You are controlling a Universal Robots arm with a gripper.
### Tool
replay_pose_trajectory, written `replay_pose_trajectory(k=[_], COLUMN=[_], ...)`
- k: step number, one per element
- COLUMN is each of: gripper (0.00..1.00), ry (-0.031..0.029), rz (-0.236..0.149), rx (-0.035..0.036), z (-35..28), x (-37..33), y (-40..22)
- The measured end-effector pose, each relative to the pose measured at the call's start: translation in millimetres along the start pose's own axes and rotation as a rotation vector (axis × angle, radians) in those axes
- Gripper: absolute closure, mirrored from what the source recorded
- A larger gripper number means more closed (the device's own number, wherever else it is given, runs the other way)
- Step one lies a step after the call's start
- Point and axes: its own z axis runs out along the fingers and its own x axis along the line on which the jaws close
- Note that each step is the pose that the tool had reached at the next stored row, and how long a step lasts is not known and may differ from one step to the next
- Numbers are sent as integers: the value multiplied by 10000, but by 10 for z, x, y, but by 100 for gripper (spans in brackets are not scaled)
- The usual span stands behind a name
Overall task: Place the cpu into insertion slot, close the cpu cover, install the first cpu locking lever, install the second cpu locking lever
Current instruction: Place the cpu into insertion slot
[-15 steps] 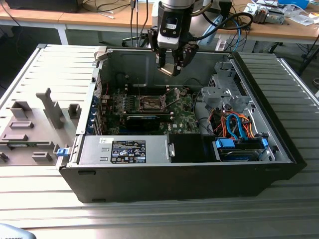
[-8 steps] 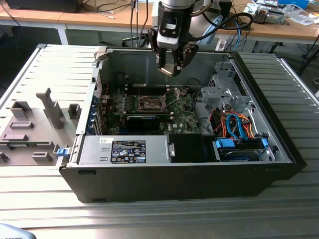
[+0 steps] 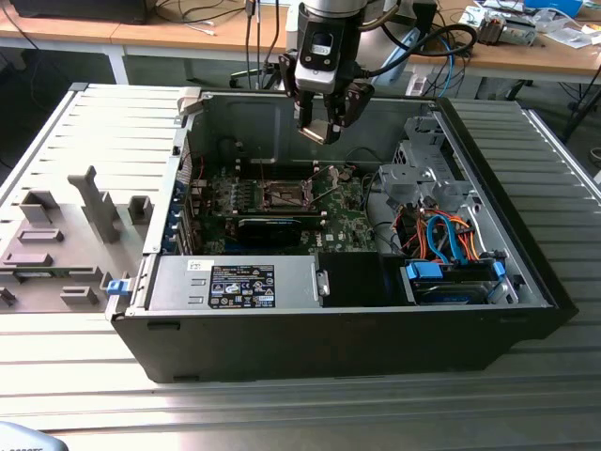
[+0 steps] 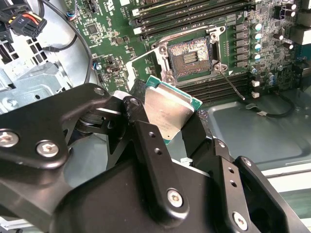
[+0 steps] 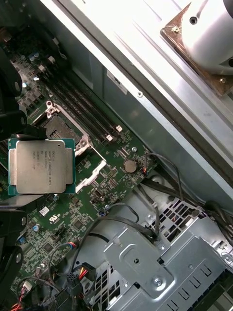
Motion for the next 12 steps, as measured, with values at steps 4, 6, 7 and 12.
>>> replay_pose_trajectory(k=[4, 6, 7, 12], gripper=[46, 46, 46, 46], ry=[-2, -3, -4, -7], rz=[41, 63, 73, 124], rx=[-1, -1, -2, -2], z=[1, 1, 1, 2], x=[0, 0, 0, 0], y=[0, 0, 0, 0])
